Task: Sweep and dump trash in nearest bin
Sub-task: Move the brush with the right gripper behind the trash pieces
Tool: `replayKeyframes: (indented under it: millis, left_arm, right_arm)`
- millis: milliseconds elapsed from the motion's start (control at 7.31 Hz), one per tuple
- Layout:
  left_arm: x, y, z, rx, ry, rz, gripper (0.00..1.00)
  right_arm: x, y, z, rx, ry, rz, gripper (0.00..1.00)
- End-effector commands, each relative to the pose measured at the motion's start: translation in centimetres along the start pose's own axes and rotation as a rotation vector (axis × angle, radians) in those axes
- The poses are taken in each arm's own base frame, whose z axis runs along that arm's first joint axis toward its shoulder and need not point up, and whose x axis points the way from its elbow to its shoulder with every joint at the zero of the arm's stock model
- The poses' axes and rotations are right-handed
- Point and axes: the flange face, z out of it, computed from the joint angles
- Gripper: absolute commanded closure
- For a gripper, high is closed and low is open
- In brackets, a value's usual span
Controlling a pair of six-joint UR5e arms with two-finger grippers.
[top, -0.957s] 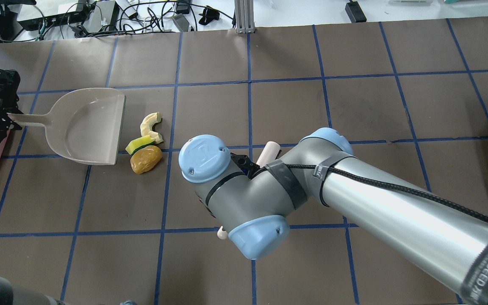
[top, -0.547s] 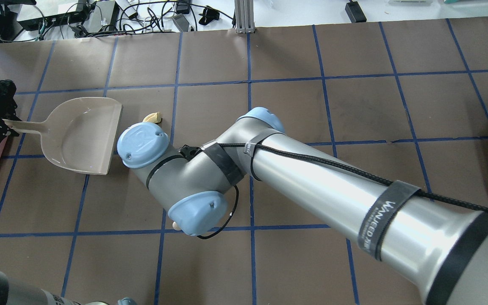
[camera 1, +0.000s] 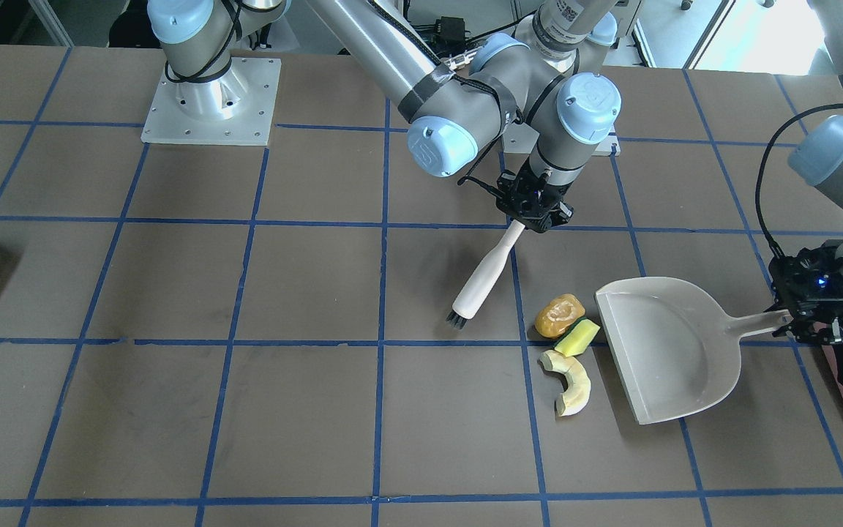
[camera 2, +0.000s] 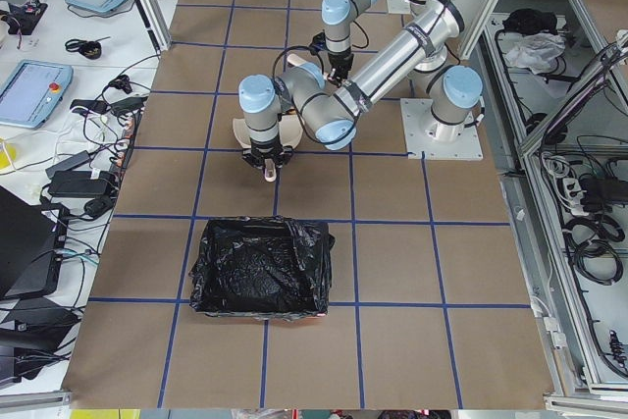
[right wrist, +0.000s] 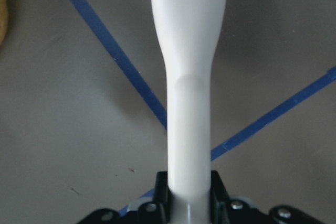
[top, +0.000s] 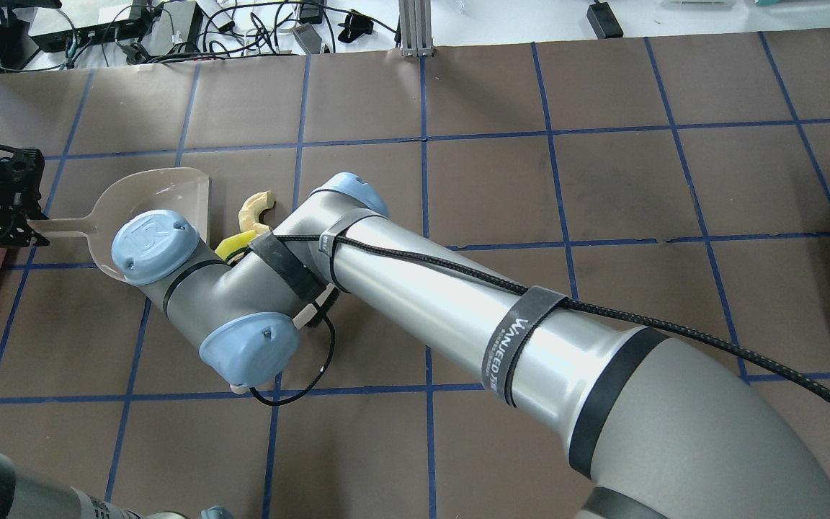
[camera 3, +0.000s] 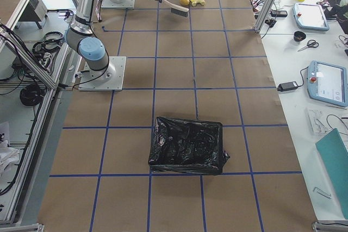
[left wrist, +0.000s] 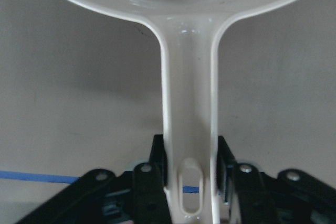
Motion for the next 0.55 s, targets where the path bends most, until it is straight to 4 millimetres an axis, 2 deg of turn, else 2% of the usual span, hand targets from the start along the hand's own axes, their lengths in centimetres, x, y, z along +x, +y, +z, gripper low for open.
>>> replayKeyframes:
  millis: [0,410]
  left_arm:
    - [0.98,-0.74,2.08,-0.018,-0.016,-0.010,1.00]
    - [1.49,-1.65,2.73,-0.033,-0.012,0.033,1.00]
  right_arm:
    - [-2.11,0.10,0.41,-0.003,-0.015,0.002,1.00]
    - [-2.56,-0.04,0.17,-0.004,-0.023,-0.008,1.00]
